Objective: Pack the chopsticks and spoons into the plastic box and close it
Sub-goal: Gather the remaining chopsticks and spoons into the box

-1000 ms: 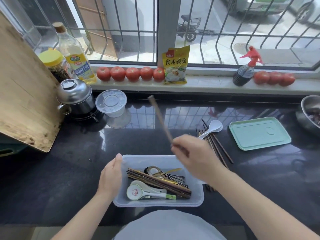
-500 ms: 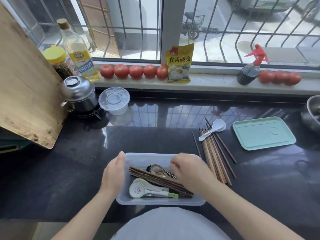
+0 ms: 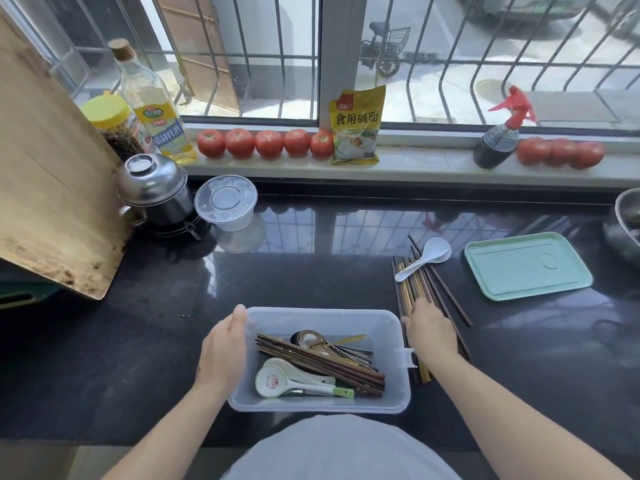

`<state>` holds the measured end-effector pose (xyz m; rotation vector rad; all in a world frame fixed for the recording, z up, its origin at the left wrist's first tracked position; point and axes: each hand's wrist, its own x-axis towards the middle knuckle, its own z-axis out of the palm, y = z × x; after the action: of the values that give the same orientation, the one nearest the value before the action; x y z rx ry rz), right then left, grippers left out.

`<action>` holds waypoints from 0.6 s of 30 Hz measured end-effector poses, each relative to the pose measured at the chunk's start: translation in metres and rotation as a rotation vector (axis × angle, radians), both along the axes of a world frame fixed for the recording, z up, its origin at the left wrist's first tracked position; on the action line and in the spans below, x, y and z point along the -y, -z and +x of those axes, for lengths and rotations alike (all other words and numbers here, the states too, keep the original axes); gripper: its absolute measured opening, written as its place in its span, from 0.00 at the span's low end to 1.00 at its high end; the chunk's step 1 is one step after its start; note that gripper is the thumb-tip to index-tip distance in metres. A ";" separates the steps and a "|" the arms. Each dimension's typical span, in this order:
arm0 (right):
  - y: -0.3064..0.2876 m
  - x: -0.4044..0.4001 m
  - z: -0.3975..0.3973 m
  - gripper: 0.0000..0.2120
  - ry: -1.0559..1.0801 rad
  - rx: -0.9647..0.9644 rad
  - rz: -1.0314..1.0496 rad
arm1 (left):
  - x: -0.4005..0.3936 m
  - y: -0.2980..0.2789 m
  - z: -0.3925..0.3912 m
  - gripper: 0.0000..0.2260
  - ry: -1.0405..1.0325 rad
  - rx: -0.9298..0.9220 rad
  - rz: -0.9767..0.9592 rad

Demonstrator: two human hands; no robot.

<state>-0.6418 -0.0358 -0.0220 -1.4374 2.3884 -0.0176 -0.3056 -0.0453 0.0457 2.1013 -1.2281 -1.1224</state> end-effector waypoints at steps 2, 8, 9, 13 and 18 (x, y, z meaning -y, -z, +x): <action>-0.001 0.002 0.001 0.12 0.066 0.014 0.018 | 0.000 -0.001 0.000 0.23 -0.003 -0.002 -0.005; -0.006 0.001 0.008 0.12 0.109 0.019 -0.052 | 0.000 0.002 0.001 0.24 0.005 -0.001 -0.011; -0.007 -0.001 0.011 0.11 0.066 0.002 -0.044 | 0.000 0.002 0.001 0.24 0.003 -0.004 -0.010; -0.009 -0.005 0.015 0.11 0.009 -0.032 0.122 | 0.000 -0.001 0.000 0.23 0.005 -0.012 -0.006; -0.014 -0.004 0.015 0.08 -0.027 -0.056 0.183 | -0.001 -0.001 0.001 0.21 0.015 -0.015 -0.008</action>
<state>-0.6268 -0.0323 -0.0082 -1.4002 2.3454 0.2451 -0.3048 -0.0446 0.0462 2.0775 -1.2416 -1.1358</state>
